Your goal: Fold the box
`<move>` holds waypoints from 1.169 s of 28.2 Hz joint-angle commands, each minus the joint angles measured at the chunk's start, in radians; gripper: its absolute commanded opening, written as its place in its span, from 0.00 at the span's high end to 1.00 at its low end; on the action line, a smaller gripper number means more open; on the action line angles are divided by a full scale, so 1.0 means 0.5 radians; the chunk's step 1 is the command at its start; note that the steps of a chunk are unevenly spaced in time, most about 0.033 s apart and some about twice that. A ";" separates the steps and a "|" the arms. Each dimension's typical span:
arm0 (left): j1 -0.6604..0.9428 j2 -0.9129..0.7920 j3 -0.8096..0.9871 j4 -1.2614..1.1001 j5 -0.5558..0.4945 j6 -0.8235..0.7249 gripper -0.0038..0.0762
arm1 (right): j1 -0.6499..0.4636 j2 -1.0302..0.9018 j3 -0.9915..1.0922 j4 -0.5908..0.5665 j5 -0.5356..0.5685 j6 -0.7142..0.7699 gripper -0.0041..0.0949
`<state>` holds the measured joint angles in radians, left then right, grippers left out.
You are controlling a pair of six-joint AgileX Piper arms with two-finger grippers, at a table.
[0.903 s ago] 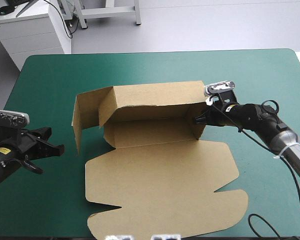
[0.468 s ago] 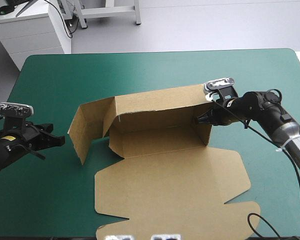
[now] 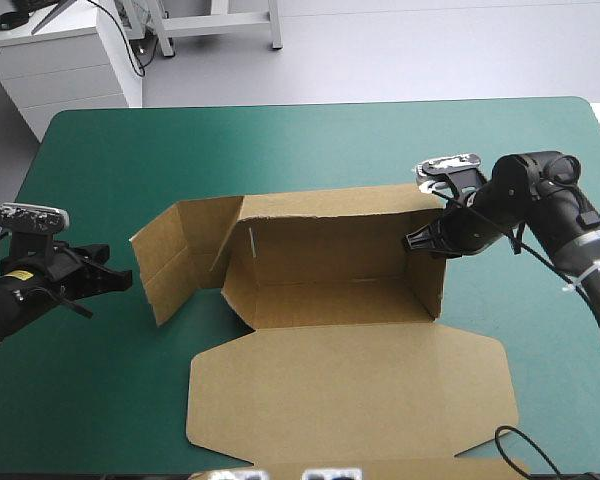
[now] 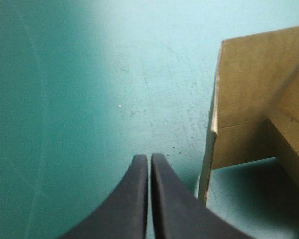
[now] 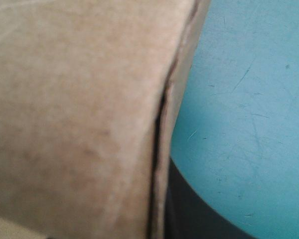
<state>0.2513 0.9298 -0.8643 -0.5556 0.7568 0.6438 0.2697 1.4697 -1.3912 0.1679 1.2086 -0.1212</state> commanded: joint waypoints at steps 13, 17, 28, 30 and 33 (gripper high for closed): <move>-0.071 -0.015 -0.060 -0.202 -0.090 0.010 0.95 | -0.015 0.428 -0.457 -0.076 0.078 0.042 0.97; -0.071 -0.015 -0.060 -0.192 -0.074 0.010 0.95 | -0.015 0.584 -0.646 -0.130 0.075 0.043 0.97; -0.071 -0.015 -0.060 -0.229 -0.074 0.010 0.95 | -0.015 0.794 -0.843 -0.214 -0.020 0.156 0.97; -0.071 -0.015 -0.060 -0.225 -0.074 0.010 0.95 | -0.015 0.799 -0.843 -0.233 -0.076 0.111 0.94; -0.071 -0.015 -0.060 -0.225 -0.074 0.010 0.95 | -0.015 0.799 -0.848 -0.233 -0.128 0.073 0.79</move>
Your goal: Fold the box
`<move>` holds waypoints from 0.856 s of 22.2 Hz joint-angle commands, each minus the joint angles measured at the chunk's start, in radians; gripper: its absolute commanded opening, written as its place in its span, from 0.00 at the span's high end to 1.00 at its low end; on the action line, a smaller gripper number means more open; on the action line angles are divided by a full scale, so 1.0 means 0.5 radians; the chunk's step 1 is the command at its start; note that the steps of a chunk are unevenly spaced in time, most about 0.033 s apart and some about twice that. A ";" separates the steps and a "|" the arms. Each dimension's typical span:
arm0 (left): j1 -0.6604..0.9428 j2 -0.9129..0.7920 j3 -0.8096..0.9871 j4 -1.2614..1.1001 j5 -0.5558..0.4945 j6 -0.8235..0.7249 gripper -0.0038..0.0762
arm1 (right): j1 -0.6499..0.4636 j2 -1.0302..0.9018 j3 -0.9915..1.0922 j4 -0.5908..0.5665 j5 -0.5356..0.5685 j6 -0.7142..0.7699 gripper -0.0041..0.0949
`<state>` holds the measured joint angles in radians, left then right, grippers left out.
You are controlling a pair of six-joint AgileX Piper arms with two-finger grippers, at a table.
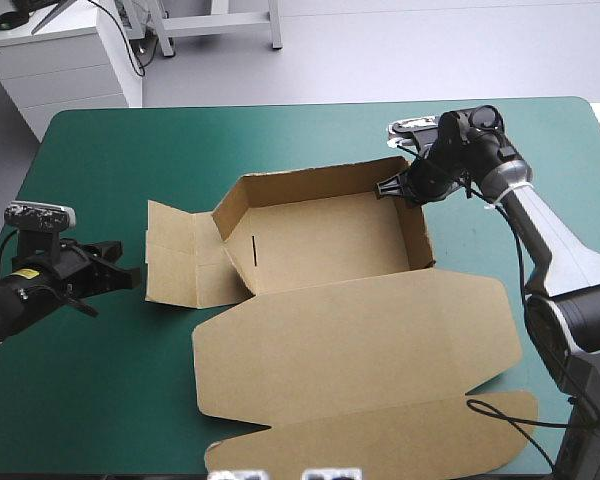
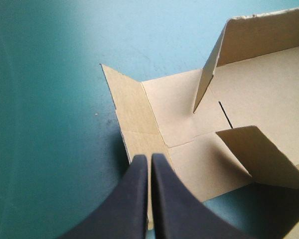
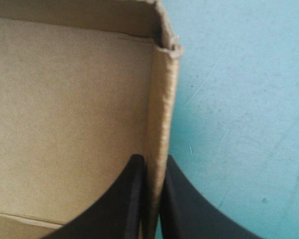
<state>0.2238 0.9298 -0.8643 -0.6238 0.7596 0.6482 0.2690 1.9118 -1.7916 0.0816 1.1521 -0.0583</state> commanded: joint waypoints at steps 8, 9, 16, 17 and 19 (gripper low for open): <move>-0.256 -0.011 -0.060 0.047 -0.102 0.002 0.95 | -0.013 -0.091 -0.256 -0.056 0.192 0.092 0.30; -0.256 -0.012 -0.060 0.042 -0.102 0.002 0.95 | -0.013 -0.115 -0.275 -0.052 0.192 0.139 0.30; -0.256 -0.012 -0.060 0.049 -0.098 -0.007 0.95 | -0.013 -0.335 -0.111 0.031 0.195 0.204 0.30; -0.256 -0.012 -0.060 0.049 -0.098 -0.011 0.95 | -0.013 -0.368 -0.055 0.061 0.195 0.204 0.30; -0.256 -0.012 -0.060 0.049 -0.102 -0.011 0.95 | -0.013 -0.415 0.049 0.111 0.195 0.170 0.30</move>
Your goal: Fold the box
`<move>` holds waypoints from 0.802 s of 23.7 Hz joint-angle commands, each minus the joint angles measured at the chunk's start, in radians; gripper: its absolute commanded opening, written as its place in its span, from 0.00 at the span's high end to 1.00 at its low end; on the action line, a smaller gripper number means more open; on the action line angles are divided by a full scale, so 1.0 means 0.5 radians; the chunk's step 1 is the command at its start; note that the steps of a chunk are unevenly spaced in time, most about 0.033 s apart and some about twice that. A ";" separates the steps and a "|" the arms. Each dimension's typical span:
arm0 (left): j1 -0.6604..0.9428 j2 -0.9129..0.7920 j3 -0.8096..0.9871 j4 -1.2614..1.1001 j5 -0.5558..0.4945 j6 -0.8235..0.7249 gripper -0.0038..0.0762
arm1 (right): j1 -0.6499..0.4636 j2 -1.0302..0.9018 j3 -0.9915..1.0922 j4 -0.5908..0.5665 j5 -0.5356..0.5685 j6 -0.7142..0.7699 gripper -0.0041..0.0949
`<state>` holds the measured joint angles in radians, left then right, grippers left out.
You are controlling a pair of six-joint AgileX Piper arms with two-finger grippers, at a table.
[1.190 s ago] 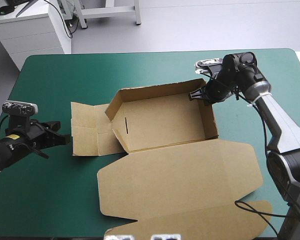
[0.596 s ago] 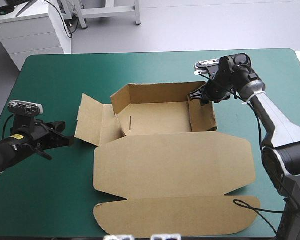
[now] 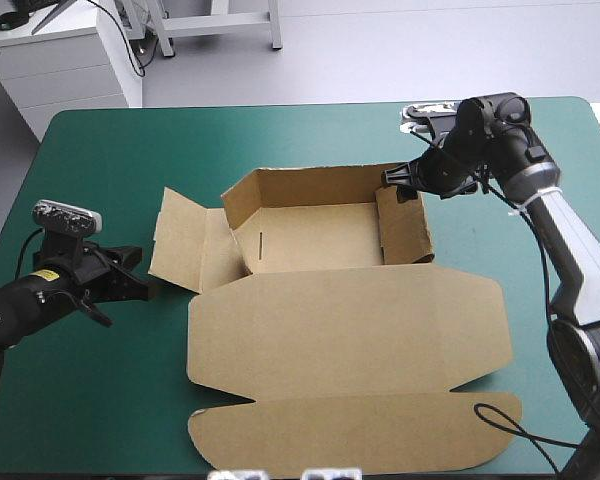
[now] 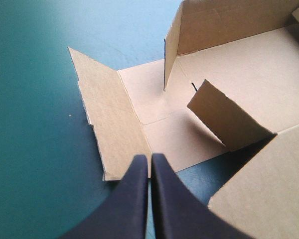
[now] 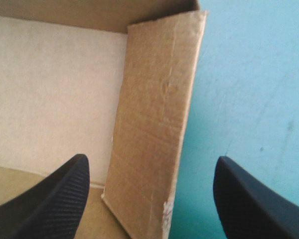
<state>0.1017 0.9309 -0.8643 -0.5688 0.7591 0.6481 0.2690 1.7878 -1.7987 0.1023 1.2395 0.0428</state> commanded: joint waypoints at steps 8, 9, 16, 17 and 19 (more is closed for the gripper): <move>-0.012 -0.014 -0.060 -0.061 -0.101 -0.011 0.95 | -0.013 -0.138 0.397 0.070 -0.046 -0.050 0.30; -0.012 -0.014 -0.060 -0.061 -0.101 -0.011 0.95 | -0.013 -0.129 0.396 0.070 -0.055 -0.050 0.30; -0.012 -0.014 -0.060 -0.061 -0.093 -0.011 0.95 | -0.013 0.021 0.396 0.091 -0.055 -0.050 0.37; -0.012 -0.014 -0.060 -0.061 -0.093 -0.011 0.95 | -0.013 0.026 0.396 0.091 -0.060 -0.050 0.40; -0.012 -0.014 -0.060 -0.061 -0.093 -0.011 0.95 | -0.013 0.029 0.396 0.091 -0.076 -0.062 0.49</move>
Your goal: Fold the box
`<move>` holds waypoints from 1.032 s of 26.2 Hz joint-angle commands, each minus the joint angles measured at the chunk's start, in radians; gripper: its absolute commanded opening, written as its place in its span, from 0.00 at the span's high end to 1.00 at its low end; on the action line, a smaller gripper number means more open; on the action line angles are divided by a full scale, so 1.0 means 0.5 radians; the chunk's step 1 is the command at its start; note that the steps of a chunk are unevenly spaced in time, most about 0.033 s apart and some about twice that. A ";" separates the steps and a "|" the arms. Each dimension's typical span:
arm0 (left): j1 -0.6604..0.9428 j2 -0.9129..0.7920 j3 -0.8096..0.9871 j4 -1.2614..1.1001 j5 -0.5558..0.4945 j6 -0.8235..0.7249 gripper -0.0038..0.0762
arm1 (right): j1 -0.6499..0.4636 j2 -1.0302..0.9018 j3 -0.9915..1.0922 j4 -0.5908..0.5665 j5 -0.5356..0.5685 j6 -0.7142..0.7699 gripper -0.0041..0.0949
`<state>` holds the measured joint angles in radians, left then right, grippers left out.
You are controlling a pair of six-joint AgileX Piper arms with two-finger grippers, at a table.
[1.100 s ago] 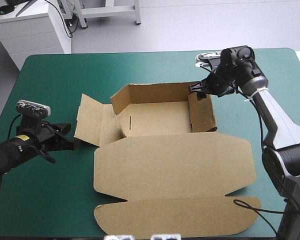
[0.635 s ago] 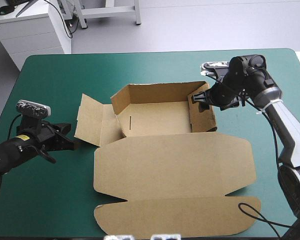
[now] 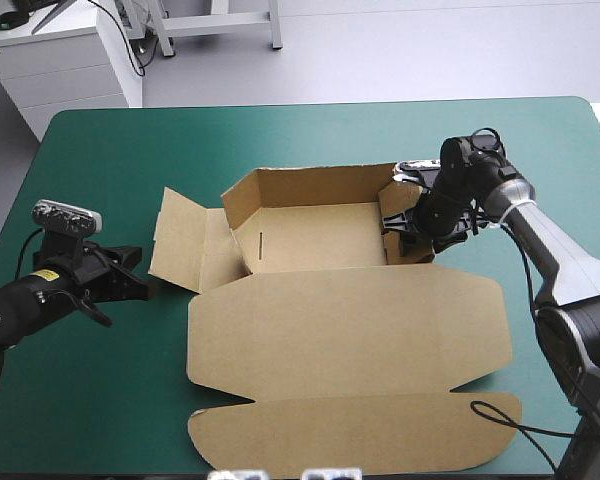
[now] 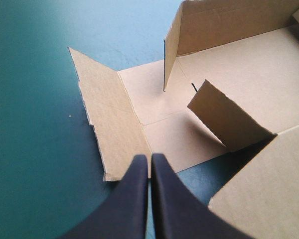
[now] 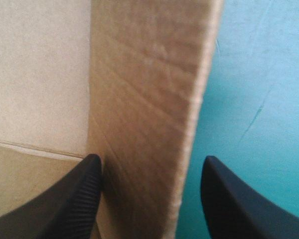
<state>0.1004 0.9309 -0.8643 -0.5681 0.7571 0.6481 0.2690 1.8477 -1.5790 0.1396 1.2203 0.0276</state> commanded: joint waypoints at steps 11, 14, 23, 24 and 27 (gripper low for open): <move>-0.010 -0.014 -0.060 -0.067 -0.036 -0.011 0.95 | -0.030 -0.095 -0.308 0.004 0.056 -0.268 0.98; -0.010 -0.014 -0.060 -0.059 -0.050 -0.011 0.95 | -0.039 -0.121 -0.335 0.003 0.056 -0.277 0.98; -0.005 0.055 -0.060 0.051 -0.244 -0.106 0.95 | -0.259 -0.445 -0.380 0.283 0.056 -0.408 0.98; -0.005 0.075 -0.063 0.051 -0.257 -0.113 0.95 | -0.284 -0.496 -0.380 0.312 0.056 -0.432 0.98; -0.005 0.183 -0.063 0.038 -0.272 -0.113 0.95 | -0.339 -0.631 -0.380 0.317 0.056 -0.459 0.98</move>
<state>0.1004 0.9919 -0.8643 -0.5166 0.6872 0.6060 0.1241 1.6334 -1.7302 0.2431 1.2431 -0.1794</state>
